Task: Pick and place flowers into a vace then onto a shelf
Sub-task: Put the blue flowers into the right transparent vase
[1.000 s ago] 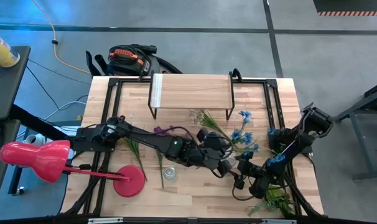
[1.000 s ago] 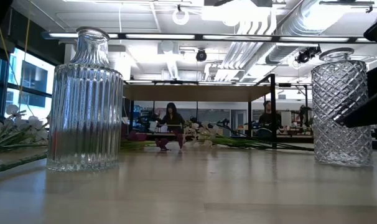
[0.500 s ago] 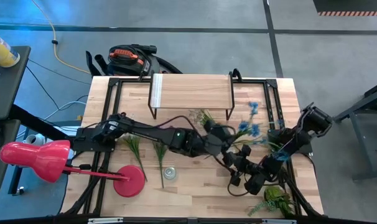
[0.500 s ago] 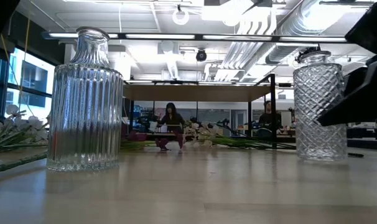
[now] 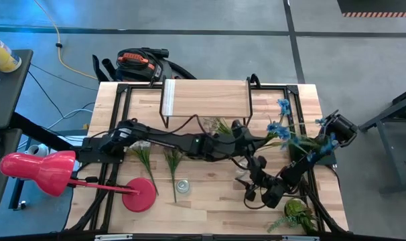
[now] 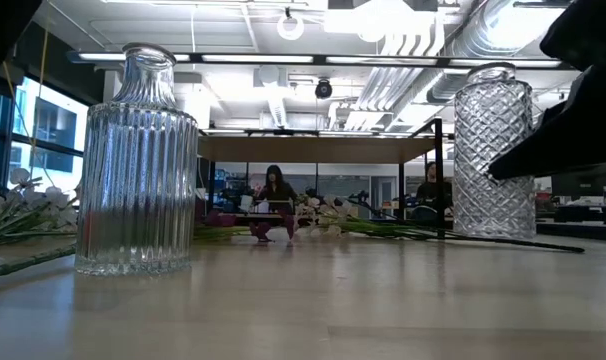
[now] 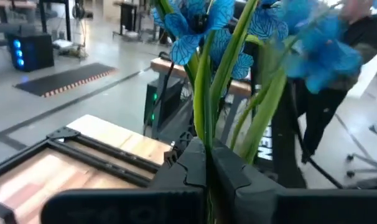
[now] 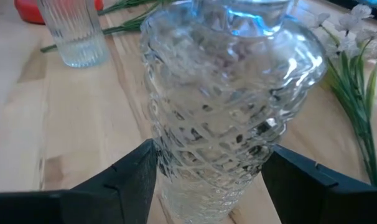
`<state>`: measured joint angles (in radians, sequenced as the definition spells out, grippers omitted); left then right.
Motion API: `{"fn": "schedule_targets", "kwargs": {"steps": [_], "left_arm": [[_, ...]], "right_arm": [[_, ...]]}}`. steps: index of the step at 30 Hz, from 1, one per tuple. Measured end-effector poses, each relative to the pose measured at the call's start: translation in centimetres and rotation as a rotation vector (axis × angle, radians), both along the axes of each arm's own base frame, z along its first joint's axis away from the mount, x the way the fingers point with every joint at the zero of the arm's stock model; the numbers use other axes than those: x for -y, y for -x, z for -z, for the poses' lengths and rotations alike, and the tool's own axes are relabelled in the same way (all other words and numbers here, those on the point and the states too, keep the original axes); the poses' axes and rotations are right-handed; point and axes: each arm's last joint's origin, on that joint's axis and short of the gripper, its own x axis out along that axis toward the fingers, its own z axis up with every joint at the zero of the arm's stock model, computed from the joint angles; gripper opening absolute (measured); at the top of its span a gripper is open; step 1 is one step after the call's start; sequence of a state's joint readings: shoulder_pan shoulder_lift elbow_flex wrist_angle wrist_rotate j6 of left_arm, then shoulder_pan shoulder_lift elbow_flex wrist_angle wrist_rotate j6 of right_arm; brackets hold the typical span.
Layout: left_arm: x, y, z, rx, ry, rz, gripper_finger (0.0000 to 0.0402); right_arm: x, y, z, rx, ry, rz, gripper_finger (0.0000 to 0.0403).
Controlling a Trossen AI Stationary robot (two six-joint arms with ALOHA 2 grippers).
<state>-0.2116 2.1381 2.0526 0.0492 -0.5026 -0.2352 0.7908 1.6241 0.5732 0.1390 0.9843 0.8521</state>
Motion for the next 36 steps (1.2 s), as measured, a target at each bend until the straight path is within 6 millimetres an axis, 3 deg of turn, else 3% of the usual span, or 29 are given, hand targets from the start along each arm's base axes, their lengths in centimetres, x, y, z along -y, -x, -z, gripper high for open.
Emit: {"fn": "schedule_targets", "kwargs": {"steps": [8,13,20,24,36], "left_arm": [[-0.4,-0.3,3.8,0.15,0.015,0.011,0.004],[-0.6,1.2,4.5,0.246,0.052,0.028,0.0034],[-1.0,3.5,7.8,0.493,0.174,0.071,0.0053],[-1.3,4.7,10.5,0.522,0.227,0.071,0.0038],[-0.7,5.0,11.2,0.472,0.183,0.089,0.0046]], "right_arm": [[-0.6,0.4,0.1,-0.019,-0.04,-0.043,0.0255],[-0.8,0.6,0.1,-0.021,-0.039,-0.054,0.0253],[-0.7,0.7,0.2,-0.031,-0.018,-0.048,0.0254],[-0.7,0.7,0.2,-0.034,-0.017,-0.049,0.0254],[-0.1,0.3,0.3,-0.059,-0.035,-0.042,0.0254]]}}
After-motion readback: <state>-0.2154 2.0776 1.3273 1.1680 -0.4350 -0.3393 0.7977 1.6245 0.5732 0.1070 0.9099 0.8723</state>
